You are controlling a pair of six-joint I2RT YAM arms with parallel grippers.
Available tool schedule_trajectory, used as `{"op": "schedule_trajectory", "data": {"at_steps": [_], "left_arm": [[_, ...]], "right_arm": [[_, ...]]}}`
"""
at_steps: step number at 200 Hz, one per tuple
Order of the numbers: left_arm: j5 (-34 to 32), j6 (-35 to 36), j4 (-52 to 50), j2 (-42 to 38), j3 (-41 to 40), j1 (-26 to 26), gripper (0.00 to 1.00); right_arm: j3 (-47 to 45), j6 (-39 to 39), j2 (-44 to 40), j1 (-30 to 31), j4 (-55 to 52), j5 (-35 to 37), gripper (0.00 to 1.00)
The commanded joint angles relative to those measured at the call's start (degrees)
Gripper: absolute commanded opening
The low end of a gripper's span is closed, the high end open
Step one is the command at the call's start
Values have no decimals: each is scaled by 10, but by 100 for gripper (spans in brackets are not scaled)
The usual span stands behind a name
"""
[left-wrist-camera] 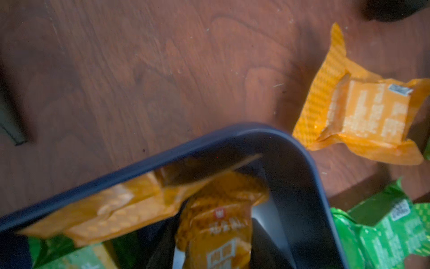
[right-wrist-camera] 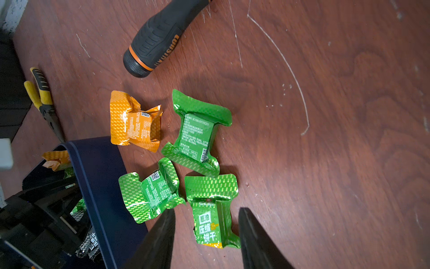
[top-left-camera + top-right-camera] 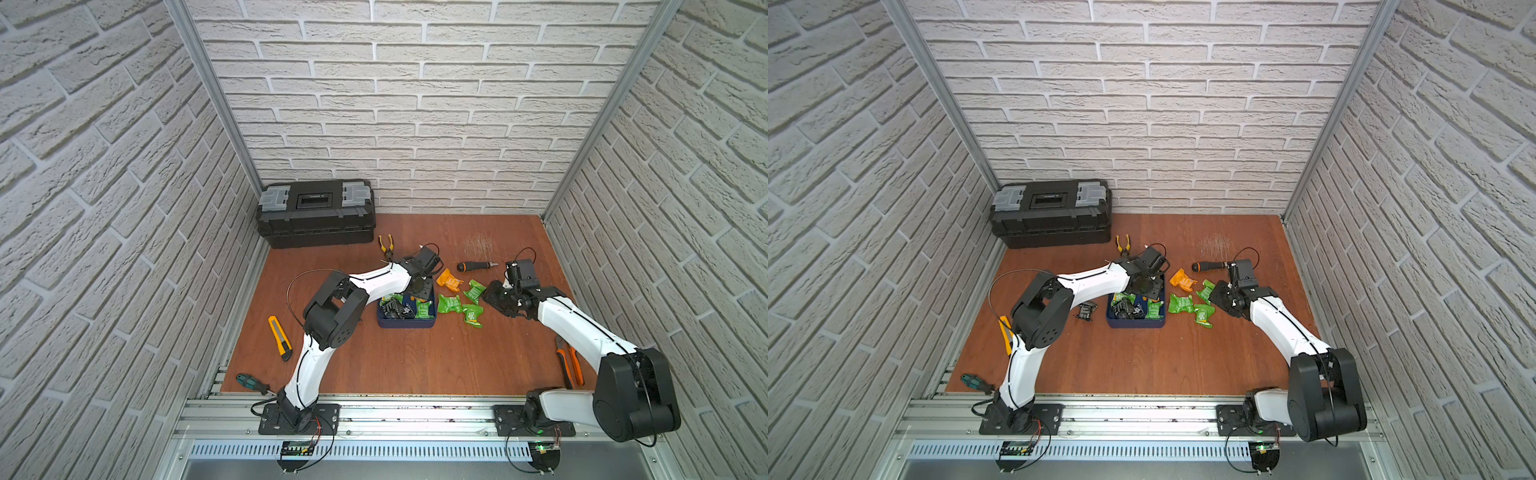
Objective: Take the cookies out of the storage box
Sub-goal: Pick up the cookie from the storage box.
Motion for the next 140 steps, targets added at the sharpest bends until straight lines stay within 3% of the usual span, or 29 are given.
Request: {"op": "schedule_trajectory", "data": {"at_steps": [1, 51, 98, 140], "left_arm": [[-19, 4, -9, 7, -2, -4, 49], [-27, 5, 0, -10, -6, -4, 38], [-16, -5, 24, -42, -27, -4, 36], [0, -52, 70, -107, -91, 4, 35]], "right_arm": [[-10, 6, -11, 2, 16, 3, 49], [-10, 5, -14, 2, 15, 0, 49], [-6, -1, -13, 11, 17, -7, 47], [58, -38, 11, 112, -20, 23, 43]]}}
